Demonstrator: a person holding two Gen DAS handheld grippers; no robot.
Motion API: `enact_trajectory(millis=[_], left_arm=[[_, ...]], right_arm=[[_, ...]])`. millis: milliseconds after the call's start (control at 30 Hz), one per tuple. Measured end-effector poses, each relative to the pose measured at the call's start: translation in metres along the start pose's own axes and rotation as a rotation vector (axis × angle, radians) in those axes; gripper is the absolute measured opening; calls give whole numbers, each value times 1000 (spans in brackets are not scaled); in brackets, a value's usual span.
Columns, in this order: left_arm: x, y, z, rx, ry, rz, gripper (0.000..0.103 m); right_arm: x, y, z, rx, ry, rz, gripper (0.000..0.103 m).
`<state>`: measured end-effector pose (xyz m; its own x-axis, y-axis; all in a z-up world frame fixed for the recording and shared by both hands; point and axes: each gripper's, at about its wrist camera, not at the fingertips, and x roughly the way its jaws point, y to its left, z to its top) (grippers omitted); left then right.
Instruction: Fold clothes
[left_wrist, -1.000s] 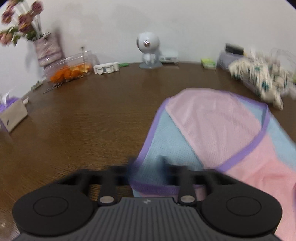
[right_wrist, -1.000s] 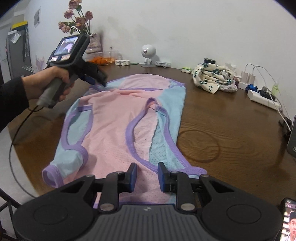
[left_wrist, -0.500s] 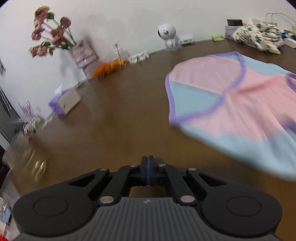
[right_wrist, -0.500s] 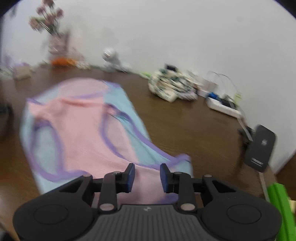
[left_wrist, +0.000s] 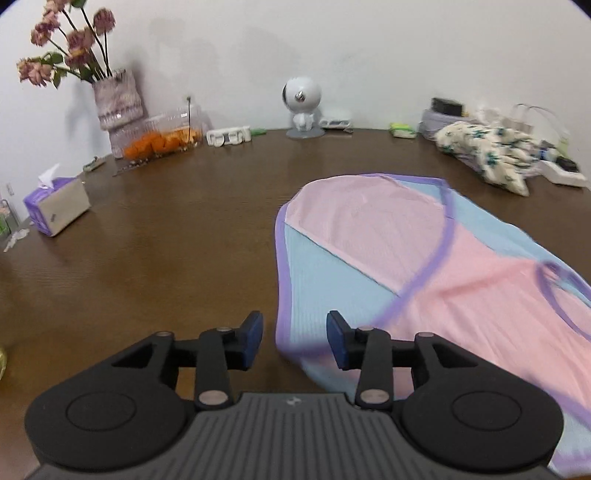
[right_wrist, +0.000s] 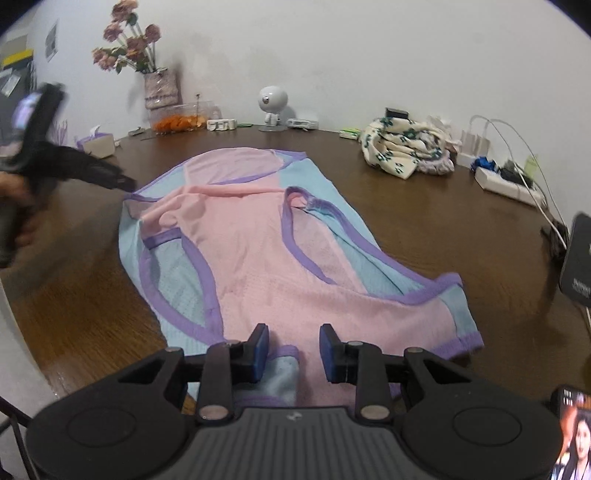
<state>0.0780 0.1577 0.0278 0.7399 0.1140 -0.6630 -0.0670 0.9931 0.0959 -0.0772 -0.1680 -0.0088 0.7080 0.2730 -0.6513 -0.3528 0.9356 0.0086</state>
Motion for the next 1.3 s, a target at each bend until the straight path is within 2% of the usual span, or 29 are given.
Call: enact_trajectory(millis=[100,133,167,200,233,333,433,567,667,700,767,800,833,867,900,933,1033,1100,1167,1233,1300], left_arm=[[24,-1,7,-43,17,-40,38],[29,0,8,-56,18,-47,35],[33,-2,9,-62,15,-49,27],[35,-4,10,-52,13,-41,5],[36,-8,11,-25,14,-22,2],[28,-8,3,16,12,-18,0],[6,12,-21,-21,7,-1,0],[-50,32,-68,-60,51,75,0],[-93,8,-96,-34,92,81,3],[-104,9,-99,-48,72,80,4],[-127,20,-101,-91,-20,76,6],[-136,26,-99,-109,-70,59,12],[-140,32,-96,-128,-97,29,17],[-141,37,-93,-146,-106,-19,28],[-137,38,-91,-156,-103,-80,32],[-132,36,-90,-152,-90,-137,32],[-121,31,-94,-101,-72,-292,32],[-118,31,-101,-71,-86,-402,35],[-113,33,-108,-77,-68,-463,36],[-106,35,-112,-90,-32,-491,36],[-101,37,-114,-74,-7,-515,36]], right_arm=[[-1,-4,0,-5,6,-1,28],[0,-5,1,-8,8,2,28],[0,-6,1,-12,9,4,28],[0,-6,2,-16,11,7,28],[1,-7,2,-18,11,10,29],[0,-9,2,-16,9,5,29],[2,-14,4,-2,8,-33,33],[8,-21,10,-18,4,-80,33],[17,-24,19,-53,11,-141,33],[21,-24,23,-69,15,-170,33],[25,-22,33,-88,14,-245,33],[23,-19,40,-88,-8,-247,33],[19,-15,47,-80,-36,-206,33],[15,-11,55,-63,-58,-132,33],[15,-5,66,-48,-73,-41,33],[15,1,78,-32,-85,54,34],[45,32,119,-44,-72,222,34],[80,49,149,-45,-35,281,34],[120,67,173,-40,26,330,34],[159,88,190,-33,83,300,34],[180,108,197,-47,105,259,34]])
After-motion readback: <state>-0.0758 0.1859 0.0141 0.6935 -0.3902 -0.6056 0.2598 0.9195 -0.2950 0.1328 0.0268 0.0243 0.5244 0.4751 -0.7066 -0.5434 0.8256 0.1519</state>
